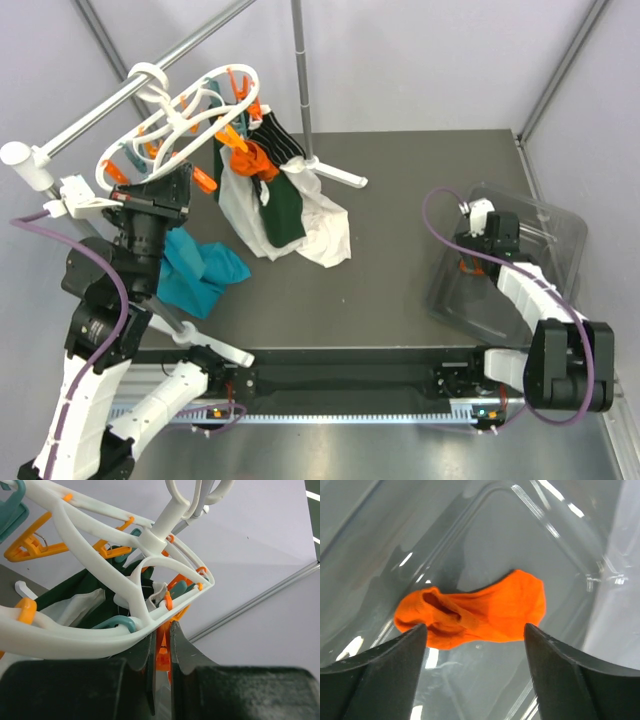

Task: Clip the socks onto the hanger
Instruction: Pick up the sock from the bin.

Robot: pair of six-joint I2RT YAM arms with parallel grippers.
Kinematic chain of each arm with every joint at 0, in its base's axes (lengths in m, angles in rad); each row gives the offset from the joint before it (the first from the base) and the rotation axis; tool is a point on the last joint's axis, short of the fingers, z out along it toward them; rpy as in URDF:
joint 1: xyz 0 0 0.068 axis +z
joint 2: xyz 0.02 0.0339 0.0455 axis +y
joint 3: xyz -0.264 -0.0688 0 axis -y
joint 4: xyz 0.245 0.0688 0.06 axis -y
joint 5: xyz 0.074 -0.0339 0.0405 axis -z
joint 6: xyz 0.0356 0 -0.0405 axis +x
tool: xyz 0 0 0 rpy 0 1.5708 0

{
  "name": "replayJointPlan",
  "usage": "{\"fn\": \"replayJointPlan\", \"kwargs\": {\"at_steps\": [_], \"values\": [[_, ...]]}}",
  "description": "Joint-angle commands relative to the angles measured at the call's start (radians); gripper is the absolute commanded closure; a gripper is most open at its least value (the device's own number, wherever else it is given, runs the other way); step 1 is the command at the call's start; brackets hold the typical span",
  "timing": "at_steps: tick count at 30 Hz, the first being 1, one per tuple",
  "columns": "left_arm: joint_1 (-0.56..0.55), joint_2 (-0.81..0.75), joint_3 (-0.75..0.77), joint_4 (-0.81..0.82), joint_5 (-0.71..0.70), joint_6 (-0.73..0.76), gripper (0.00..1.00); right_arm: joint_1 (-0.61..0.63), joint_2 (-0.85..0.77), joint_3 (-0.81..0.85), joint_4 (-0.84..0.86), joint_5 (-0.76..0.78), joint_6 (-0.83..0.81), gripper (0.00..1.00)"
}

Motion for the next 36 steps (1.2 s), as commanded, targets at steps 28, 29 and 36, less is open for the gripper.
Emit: {"fn": "replayJointPlan", "kwargs": {"at_steps": [28,29,36], "values": [[-0.006,0.056,-0.028,-0.133,0.089,-0.021,1.00,-0.007,0.162,0.091,-0.017,0.032,0.007,1.00],[-0.006,0.057,-0.029,-0.133,0.087,-0.021,1.00,-0.007,0.141,0.091,-0.022,0.035,0.027,1.00],[-0.006,0.057,-0.021,-0.140,0.087,-0.030,1.00,0.021,-0.104,0.198,-0.149,0.148,0.234,1.00]]}}
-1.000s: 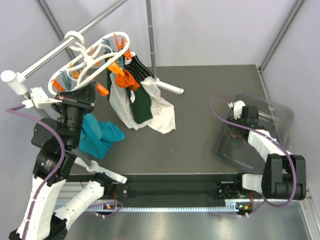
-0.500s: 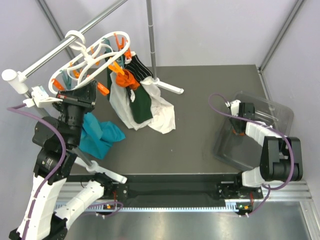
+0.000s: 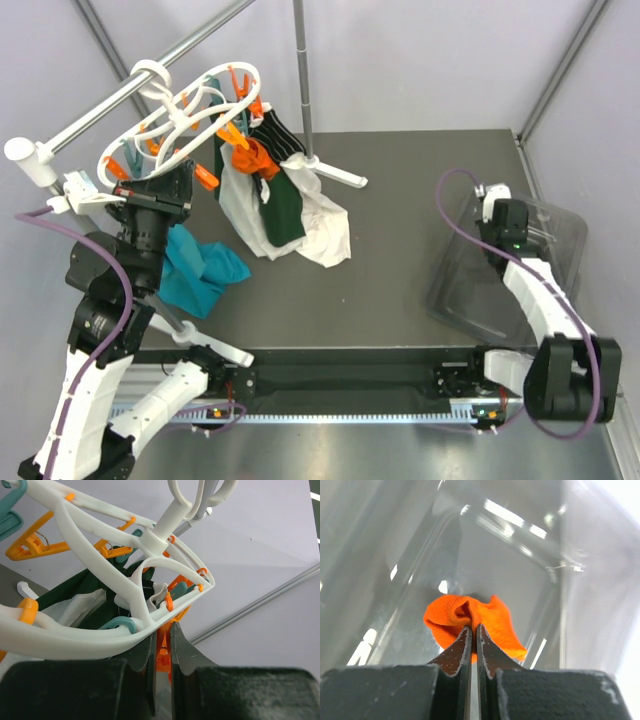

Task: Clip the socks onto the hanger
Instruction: Pick up the sock from the bin.

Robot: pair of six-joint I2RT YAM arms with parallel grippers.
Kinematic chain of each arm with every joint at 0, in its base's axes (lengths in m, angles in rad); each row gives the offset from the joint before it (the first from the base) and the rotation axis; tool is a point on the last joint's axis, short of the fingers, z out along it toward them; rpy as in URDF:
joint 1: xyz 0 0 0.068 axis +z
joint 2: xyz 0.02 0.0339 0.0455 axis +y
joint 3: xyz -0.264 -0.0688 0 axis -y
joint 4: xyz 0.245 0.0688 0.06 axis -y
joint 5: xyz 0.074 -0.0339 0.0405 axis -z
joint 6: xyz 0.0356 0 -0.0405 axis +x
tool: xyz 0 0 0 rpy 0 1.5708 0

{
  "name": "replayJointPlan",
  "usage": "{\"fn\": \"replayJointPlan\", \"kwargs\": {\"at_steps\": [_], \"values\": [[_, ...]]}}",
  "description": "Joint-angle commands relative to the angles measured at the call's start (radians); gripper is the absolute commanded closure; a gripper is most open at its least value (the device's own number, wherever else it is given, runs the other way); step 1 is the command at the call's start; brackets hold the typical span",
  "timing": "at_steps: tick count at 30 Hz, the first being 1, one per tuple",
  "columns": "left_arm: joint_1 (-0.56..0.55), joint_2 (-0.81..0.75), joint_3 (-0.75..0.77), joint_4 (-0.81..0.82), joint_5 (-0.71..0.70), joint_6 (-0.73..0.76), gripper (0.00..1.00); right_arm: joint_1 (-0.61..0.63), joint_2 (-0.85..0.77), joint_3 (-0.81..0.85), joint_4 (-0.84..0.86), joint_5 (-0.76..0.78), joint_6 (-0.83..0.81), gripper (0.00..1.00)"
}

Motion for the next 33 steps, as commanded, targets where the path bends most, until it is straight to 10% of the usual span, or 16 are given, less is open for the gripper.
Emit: {"fn": "replayJointPlan", "kwargs": {"at_steps": [1,14,20,33], "values": [[-0.008,0.034,-0.023,-0.155,0.090,-0.033,1.00,0.031,-0.117,0.124,-0.102,0.061,0.178,1.00],[-0.008,0.020,-0.022,-0.174,0.066,-0.050,1.00,0.499,-0.407,0.339,-0.098,-0.453,0.636,1.00],[-0.008,0.020,-0.023,-0.164,0.096,-0.037,1.00,0.942,-0.116,0.570,-0.085,-0.285,0.723,1.00],[-0.008,0.005,-0.020,-0.181,0.092,0.006,1.00,1.154,0.569,1.433,-0.291,-0.378,0.801,1.00]]}}
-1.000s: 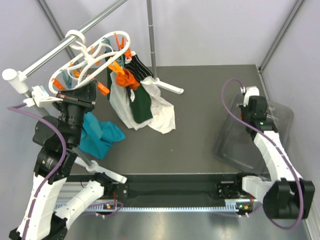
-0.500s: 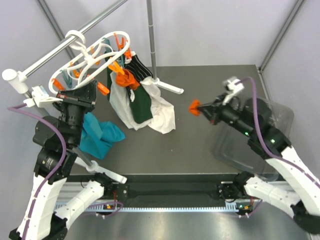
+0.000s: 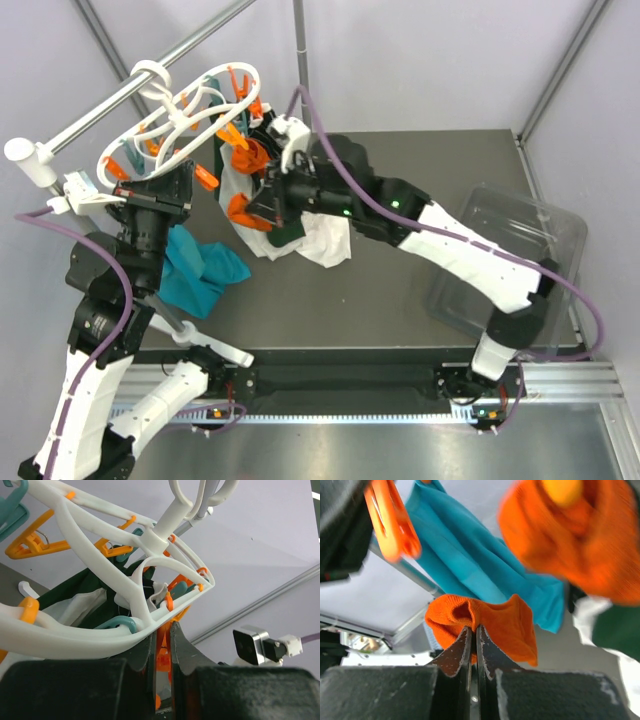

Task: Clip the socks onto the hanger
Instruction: Pick up the sock from the bin, then clamp the sock onto the hanger.

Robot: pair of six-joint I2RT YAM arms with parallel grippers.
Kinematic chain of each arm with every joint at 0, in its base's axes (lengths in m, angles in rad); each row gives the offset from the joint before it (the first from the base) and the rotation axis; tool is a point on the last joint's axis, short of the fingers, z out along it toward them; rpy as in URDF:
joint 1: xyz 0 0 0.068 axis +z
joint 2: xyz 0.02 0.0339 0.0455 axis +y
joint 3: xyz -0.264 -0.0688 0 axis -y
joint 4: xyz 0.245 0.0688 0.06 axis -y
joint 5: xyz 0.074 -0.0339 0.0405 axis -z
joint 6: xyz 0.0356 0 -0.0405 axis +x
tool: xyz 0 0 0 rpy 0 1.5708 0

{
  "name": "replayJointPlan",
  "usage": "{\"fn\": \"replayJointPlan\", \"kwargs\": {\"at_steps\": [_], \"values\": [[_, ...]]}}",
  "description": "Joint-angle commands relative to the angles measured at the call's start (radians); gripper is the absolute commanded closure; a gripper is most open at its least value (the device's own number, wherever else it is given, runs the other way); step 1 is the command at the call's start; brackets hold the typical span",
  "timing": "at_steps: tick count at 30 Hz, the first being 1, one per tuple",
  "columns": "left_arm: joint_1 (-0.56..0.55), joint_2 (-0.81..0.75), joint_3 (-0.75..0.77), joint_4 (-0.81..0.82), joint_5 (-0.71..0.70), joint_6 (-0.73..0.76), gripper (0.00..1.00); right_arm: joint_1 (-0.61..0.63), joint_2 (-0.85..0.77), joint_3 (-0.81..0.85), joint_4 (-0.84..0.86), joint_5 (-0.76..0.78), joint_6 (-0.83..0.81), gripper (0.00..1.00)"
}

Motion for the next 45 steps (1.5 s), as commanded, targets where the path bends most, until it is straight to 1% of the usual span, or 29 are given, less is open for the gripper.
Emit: {"fn": "replayJointPlan", "kwargs": {"at_steps": [1,2,6,15,20,28,37,45], "values": [[-0.008,0.005,-0.022,-0.177,0.094,0.008,1.00,0.024,0.088,0.208,-0.089,-0.038,0.039,1.00],[-0.008,0.007,-0.028,-0.175,0.096,0.010,1.00,0.026,0.134,0.265,-0.094,-0.057,0.045,1.00],[-0.008,0.005,-0.039,-0.168,0.108,0.021,1.00,0.026,0.182,0.319,-0.082,-0.071,0.061,1.00],[-0.008,-0.027,-0.089,-0.102,0.124,0.126,1.00,0.026,0.177,0.318,-0.074,-0.084,0.059,1.00],[-0.008,-0.028,-0.112,-0.066,0.157,0.172,1.00,0.023,0.173,0.319,-0.080,-0.097,0.067,1.00],[-0.008,-0.045,-0.148,-0.034,0.174,0.203,1.00,0.004,0.185,0.330,-0.048,-0.131,0.096,1.00],[-0.008,-0.034,-0.132,-0.045,0.182,0.229,1.00,-0.003,0.234,0.411,-0.051,-0.150,0.115,1.00],[-0.008,-0.036,-0.131,-0.057,0.186,0.232,1.00,-0.012,0.228,0.414,-0.035,-0.143,0.116,1.00]]}}
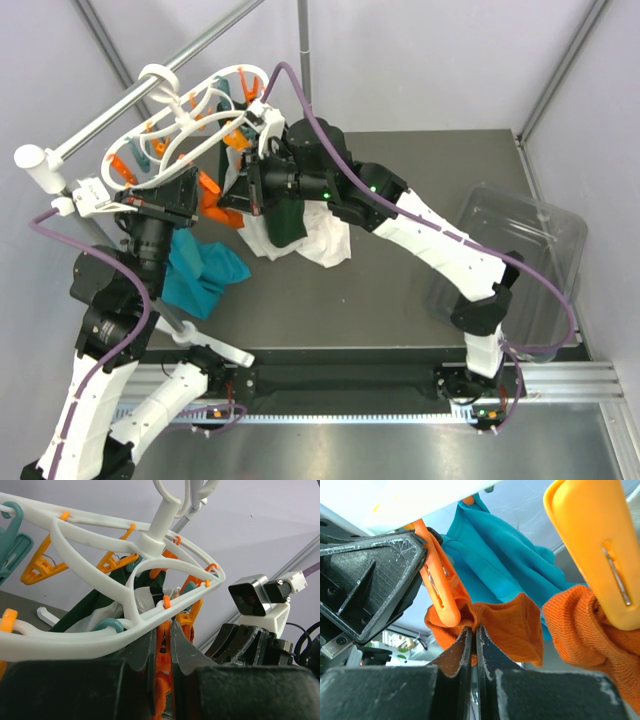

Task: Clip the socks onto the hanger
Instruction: Clamp the sock onto the hanger.

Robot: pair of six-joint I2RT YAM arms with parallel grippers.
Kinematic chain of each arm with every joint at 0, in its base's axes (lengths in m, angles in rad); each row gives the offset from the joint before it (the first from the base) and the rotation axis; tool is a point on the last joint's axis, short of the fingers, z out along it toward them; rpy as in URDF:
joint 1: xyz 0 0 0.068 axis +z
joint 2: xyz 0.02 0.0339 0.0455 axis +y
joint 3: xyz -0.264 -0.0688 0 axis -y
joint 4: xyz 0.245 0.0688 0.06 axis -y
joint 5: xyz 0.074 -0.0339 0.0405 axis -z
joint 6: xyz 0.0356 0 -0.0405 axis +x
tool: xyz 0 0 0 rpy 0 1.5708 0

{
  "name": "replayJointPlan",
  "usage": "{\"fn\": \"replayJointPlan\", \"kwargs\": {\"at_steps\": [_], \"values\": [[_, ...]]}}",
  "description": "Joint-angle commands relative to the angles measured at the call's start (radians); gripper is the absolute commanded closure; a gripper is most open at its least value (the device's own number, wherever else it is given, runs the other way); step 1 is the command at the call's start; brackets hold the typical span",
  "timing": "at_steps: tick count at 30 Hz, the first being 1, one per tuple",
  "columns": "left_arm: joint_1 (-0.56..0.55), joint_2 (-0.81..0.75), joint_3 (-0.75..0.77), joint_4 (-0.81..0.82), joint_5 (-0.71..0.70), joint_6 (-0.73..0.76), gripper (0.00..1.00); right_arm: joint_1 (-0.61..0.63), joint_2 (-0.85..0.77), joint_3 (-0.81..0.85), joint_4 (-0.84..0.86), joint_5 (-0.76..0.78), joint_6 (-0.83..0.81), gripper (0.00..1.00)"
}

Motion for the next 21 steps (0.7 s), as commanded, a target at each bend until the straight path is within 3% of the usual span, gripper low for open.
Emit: {"fn": "replayJointPlan", "kwargs": {"at_steps": [1,21], "values": [[-0.008,0.025,-0.026,-0.185,0.107,0.001,1.00,-0.009,-0.012,0.050,0.060,-0.005,0.012,1.00],[-0.008,0.022,-0.006,-0.225,0.073,-0.047,1.00,-0.003,-0.075,-0.016,0.145,0.019,-0.001,1.00]]}}
